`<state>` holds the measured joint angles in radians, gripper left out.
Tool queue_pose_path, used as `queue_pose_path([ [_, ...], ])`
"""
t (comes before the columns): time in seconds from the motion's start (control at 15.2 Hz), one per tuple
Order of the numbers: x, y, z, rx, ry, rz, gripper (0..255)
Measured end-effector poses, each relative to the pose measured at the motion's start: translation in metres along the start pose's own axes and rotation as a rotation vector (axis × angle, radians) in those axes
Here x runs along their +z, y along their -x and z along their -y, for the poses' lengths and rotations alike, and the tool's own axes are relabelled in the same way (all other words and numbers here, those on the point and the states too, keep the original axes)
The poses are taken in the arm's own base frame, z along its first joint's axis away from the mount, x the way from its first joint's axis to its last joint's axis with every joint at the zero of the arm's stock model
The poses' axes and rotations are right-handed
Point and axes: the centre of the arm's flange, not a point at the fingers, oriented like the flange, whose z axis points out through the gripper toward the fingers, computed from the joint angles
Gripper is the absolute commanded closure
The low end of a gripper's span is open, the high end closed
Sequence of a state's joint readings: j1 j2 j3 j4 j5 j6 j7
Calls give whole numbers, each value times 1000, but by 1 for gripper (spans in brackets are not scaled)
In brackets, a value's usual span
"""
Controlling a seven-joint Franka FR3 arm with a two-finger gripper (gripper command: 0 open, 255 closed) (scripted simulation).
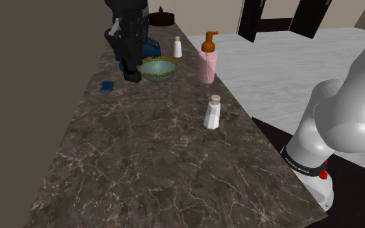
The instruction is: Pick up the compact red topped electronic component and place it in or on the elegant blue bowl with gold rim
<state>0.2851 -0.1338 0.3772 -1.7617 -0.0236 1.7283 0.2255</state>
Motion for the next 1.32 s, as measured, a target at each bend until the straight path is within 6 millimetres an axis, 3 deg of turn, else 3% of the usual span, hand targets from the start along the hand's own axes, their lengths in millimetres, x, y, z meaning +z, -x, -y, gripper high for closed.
queue_pose_path([
  [0.26,-2,-9,-39,1,0,1,255],
  [1.32,7,-43,-246,1,0,0,255],
])
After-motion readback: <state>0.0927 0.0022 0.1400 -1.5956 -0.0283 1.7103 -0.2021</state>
